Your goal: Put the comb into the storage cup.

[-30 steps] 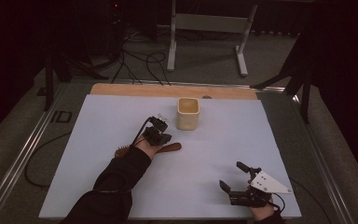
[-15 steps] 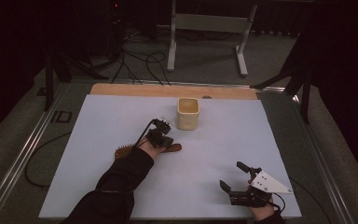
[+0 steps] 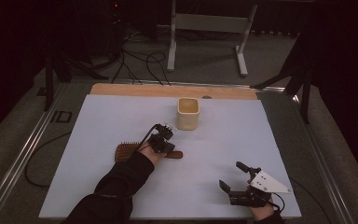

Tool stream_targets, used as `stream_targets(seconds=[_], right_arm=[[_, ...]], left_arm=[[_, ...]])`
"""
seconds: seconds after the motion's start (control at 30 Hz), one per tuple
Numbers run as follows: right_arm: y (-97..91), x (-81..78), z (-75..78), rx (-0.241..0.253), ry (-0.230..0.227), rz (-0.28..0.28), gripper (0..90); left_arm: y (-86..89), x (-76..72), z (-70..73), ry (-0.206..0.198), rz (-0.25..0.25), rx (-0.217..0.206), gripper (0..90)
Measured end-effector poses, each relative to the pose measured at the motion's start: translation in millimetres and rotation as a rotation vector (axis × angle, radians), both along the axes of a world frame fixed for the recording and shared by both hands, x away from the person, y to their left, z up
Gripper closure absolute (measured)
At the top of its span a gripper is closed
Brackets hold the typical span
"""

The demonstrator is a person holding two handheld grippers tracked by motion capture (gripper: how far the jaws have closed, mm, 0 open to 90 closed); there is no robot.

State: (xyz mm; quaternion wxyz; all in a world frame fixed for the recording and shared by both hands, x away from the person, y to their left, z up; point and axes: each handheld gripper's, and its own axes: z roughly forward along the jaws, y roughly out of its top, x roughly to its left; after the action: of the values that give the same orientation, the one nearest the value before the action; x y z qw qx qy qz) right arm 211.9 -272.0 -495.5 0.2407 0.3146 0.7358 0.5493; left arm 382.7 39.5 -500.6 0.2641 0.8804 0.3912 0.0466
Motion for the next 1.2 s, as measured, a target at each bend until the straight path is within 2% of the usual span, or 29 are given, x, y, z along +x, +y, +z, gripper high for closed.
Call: stream_targets(seconds=[0.17,0.27,0.67,0.77,0.97,1.2], right_arm=[[0.2,0.2,-0.2,0.002,0.0,0.0,9.2],[0.3,-0.1,0.2,0.001,0.0,0.0,9.2],[0.2,0.1,0.3,0.001,0.0,-0.001,9.2],[-0.1,0.0,0.5,0.002,-0.001,-0.003,9.2],[-0.2,0.0,0.7,0.004,-0.004,-0.001,9.2],[0.5,-0.2,0.9,0.0,-0.005,-0.002,9.2]], left_arm=[[-1.3,-9.2,0.6,0.014,-0.035,0.007,90.0],[-0.1,-16.1,1.7,0.01,-0.05,0.008,90.0],[5.7,-34.3,0.5,0.03,-0.09,0.016,90.0],[10.5,-43.2,2.0,0.031,-0.112,0.016,90.0],[24.5,-53.2,0.2,0.046,-0.112,0.015,90.0],[32.5,-66.4,2.1,0.038,-0.136,0.048,90.0]])
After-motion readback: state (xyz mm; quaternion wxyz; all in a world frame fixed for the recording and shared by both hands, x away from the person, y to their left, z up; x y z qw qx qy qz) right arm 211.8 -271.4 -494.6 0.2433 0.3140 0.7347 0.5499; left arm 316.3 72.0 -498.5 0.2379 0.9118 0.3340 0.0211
